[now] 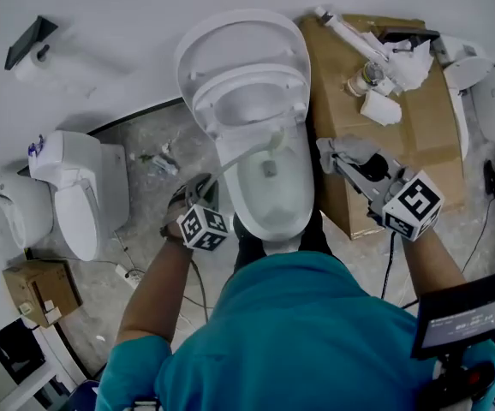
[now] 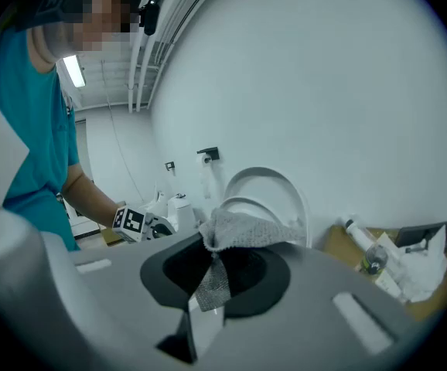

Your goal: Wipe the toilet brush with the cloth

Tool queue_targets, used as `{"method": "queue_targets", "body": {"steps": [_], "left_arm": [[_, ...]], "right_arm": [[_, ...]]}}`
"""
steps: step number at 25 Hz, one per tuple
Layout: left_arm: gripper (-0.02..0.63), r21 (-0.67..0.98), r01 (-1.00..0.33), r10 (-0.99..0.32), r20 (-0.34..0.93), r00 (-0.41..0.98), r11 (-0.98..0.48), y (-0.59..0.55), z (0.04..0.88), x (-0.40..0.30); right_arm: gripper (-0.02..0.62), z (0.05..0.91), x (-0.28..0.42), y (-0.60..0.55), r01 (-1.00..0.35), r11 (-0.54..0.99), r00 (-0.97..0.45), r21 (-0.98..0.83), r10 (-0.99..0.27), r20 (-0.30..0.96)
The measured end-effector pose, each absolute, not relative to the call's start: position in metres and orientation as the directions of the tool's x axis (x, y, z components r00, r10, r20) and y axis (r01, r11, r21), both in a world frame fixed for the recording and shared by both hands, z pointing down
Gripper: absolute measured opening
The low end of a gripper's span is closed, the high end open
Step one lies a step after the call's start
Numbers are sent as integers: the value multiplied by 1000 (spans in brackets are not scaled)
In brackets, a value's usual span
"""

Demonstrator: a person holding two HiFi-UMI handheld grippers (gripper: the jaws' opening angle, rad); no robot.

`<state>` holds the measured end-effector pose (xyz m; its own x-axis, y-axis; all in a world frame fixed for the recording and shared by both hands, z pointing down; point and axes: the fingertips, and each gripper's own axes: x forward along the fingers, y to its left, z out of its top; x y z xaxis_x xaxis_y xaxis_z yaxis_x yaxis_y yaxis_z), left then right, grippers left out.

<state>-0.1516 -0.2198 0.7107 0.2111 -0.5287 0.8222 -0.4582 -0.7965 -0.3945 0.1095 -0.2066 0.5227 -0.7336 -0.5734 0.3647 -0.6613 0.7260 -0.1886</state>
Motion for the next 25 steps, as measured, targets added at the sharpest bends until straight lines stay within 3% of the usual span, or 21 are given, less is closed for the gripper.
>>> {"method": "queue_targets", "body": {"steps": [13,21,25], "left_arm": [[58,-490,-612,-746,610,268,-621,-226,485,-141],[58,-524,-655,-811,527,253,-544,-222,416,-102],[58,-510,-636,-799,508,322,-580,-221,403,-90]], "right_arm": [[38,373,109,-215,-595,803,-784,20,-586,202],[38,337,104,-214,-458,885,-872,85,-466,150],[38,326,66,-203,-356,918,-907,176,-385,171]]}}
